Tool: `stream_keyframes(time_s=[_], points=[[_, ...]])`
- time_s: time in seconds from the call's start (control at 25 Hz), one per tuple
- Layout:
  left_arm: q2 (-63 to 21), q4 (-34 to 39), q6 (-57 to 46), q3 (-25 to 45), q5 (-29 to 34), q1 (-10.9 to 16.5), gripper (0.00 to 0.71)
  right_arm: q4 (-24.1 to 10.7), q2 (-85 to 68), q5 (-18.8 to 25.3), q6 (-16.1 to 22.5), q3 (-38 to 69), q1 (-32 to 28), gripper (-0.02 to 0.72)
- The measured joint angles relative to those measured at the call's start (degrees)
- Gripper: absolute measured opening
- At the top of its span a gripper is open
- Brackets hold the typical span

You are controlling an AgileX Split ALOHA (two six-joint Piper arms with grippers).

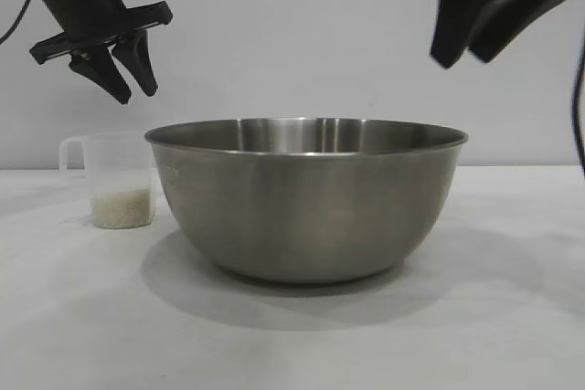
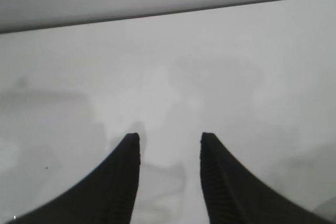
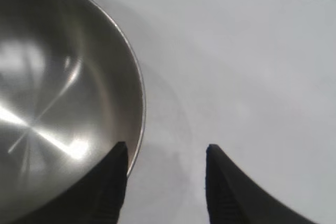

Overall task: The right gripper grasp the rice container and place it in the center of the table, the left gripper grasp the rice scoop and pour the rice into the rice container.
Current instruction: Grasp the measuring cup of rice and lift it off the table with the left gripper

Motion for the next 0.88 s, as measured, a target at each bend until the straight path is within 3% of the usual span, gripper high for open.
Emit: stream_keyframes(time_s=[0.08,0.16,0.28,0.4,0.48,0.68,0.88], points=[[0.00,0.00,0.00,0.00,0.00,0.00,0.223,3.43,-6.17,0.55,0.00,3.76,-0.76,0.290],[0.00,0.00,0.00,0.00,0.00,0.00,0.223,5.17,-11.83,4.22,0.00,5.70,-1.14,0.290],[0.00,0.00,0.00,0.00,0.00,0.00,0.223,6.05,-21.22,11.26,0.00,6.72,-1.14,0.290],[0.00,0.00,0.00,0.00,0.00,0.00,0.223,6.15,-29.53,21.12,0.60,6.85,-1.14,0.290],[0.00,0.00,0.00,0.00,0.00,0.00,0.223,5.39,-34.09,27.93,2.01,6.85,-1.14,0.290],[0.00,0.00,0.00,0.00,0.00,0.00,0.223,-0.88,-43.83,40.45,7.46,7.14,-1.14,0.290],[0.00,0.00,0.00,0.00,0.00,0.00,0.223,-1.81,-54.55,46.73,8.02,12.38,-1.14,0.290]])
